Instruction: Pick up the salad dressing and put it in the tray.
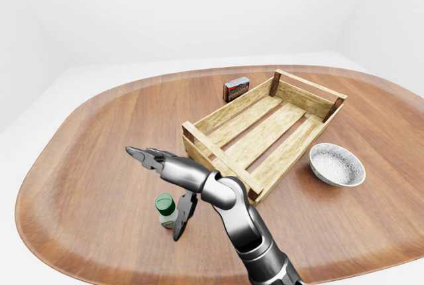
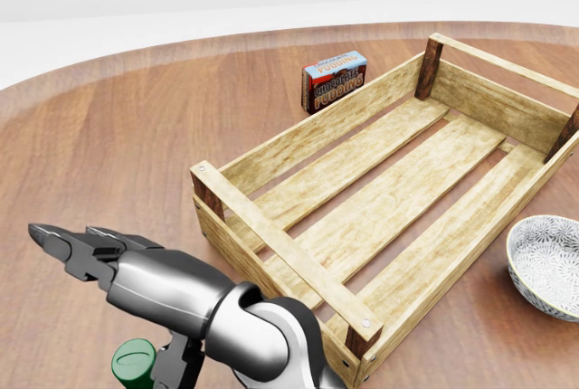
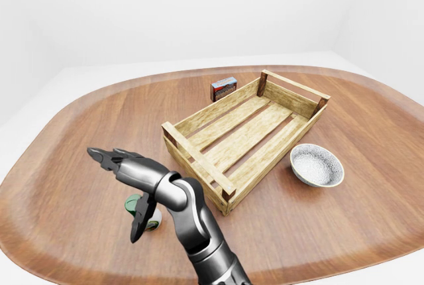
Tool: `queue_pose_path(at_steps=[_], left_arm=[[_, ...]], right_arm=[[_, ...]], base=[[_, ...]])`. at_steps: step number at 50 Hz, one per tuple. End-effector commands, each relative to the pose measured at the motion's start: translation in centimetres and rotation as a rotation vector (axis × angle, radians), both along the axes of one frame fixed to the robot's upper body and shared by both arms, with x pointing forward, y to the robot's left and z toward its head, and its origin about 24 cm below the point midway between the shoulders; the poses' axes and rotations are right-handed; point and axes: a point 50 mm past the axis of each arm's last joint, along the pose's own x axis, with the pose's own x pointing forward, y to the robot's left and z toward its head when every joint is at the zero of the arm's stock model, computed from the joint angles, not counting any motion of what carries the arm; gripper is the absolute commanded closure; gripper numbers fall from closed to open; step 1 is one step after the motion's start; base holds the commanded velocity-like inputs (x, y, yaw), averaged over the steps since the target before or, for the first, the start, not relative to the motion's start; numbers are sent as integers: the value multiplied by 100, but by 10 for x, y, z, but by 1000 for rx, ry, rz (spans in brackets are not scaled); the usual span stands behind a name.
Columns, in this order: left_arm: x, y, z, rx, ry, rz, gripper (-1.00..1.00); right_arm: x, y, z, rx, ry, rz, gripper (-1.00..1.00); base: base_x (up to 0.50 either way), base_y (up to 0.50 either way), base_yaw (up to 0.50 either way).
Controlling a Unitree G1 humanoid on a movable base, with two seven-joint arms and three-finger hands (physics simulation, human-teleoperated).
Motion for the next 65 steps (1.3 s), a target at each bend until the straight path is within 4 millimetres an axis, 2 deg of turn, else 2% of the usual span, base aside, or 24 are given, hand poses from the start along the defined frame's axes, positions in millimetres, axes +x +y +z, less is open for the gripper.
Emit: queue_pose_path(at_steps=[1,5,9,16,23,33,39,45,46,47,55,65], left_arm=[[0,0,-1,0,3,-1,-100],[0,0,-1,-1,4,1,-100],[0,0,-2,-2,7,0,-100],[-1,1,-1,-2,7,3,-100],[0,1,-2,-6,9,0,-100],[-1,1,0,-3,0,-1,-100],[-1,1,-1,-5,2,0,-100],[1,-1,-1,-5,4,-5,-100],[1,-1,-1,-5,4,-6,-100],[1,0,-1,-6,4,-6,-100],[2,0,-3,-11,10,-6,-100],[4,-1,-3,-8,15,-10,-100]], right_arm=[[2,8,-33,-63,137,20,-100],[8,7,-41,-73,185,11,-100],[9,9,-42,-64,200,14,-100],[7,11,-68,-107,311,26,-100],[8,9,-82,-136,364,21,-100],[8,10,-94,-165,414,22,-100],[15,0,-110,-198,487,-9,-100],[15,-1,-113,-204,500,-12,-100],[15,-1,-114,-205,504,-13,32],[15,-1,-113,-185,512,-16,100],[14,-2,-108,-203,462,-16,100],[14,-6,-116,-246,472,-27,100]], base=[[0,0,0],[0,0,0],[0,0,0],[0,0,0],[0,0,0],[0,0,0],[0,0,0],[0,0,0],[0,0,0],[0,0,0],[0,0,0],[0,0,0]])
